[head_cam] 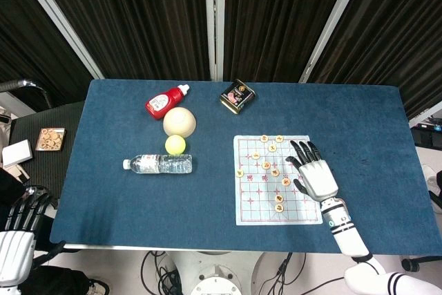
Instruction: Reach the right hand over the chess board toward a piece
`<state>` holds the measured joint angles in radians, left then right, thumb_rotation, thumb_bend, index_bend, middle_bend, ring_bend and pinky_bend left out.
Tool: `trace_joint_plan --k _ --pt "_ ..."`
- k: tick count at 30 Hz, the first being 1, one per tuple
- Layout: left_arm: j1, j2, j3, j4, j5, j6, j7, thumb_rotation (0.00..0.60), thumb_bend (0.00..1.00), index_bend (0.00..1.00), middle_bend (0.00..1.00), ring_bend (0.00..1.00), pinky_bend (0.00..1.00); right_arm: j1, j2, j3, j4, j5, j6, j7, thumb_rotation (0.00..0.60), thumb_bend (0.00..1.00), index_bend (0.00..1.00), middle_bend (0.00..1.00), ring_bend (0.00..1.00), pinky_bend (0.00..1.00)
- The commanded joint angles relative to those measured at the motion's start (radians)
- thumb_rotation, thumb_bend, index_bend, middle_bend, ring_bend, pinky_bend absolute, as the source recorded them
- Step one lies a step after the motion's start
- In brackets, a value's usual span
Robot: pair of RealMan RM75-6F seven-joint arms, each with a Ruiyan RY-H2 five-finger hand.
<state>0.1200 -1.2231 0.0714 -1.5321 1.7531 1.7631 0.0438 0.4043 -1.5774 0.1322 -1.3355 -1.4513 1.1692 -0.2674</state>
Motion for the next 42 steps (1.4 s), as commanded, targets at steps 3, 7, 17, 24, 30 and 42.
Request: trace_joint_plan --k 3,7,17,24,30,42 --pt "0.005 -0.005 0.000 0.020 -0.005 0.006 -0.024 0.600 0.12 0.08 0.08 0.00 0.00 0.009 -0.076 0.019 0.024 0.062 0.000 -0.065 0.600 0.22 0.35 0.00 0.00 0.00" --pt "0.009 -0.007 0.000 0.044 -0.010 0.013 -0.053 0.600 0.12 0.08 0.08 0.00 0.00 0.015 -0.138 0.036 0.038 0.124 -0.006 -0.116 0.600 0.22 0.37 0.00 0.00 0.00" --pt "0.021 -0.012 -0.002 0.123 -0.028 0.034 -0.153 0.600 0.12 0.08 0.08 0.00 0.00 0.014 -0.238 0.088 0.035 0.245 0.036 -0.220 0.600 0.21 0.37 0.00 0.00 0.00" --pt "0.024 -0.018 -0.006 0.165 -0.032 0.044 -0.200 0.600 0.12 0.08 0.08 0.00 0.00 0.025 -0.250 0.111 0.003 0.320 0.023 -0.269 0.600 0.21 0.37 0.00 0.00 0.00" --pt "0.020 -0.025 -0.008 0.181 -0.032 0.044 -0.216 0.600 0.12 0.08 0.08 0.00 0.00 0.040 -0.253 0.128 -0.025 0.385 0.018 -0.329 0.600 0.21 0.37 0.00 0.00 0.00" --pt "0.023 -0.030 -0.008 0.194 -0.037 0.045 -0.230 0.600 0.12 0.09 0.08 0.00 0.00 0.067 -0.282 0.123 -0.012 0.445 0.013 -0.363 0.600 0.21 0.42 0.00 0.00 0.00"
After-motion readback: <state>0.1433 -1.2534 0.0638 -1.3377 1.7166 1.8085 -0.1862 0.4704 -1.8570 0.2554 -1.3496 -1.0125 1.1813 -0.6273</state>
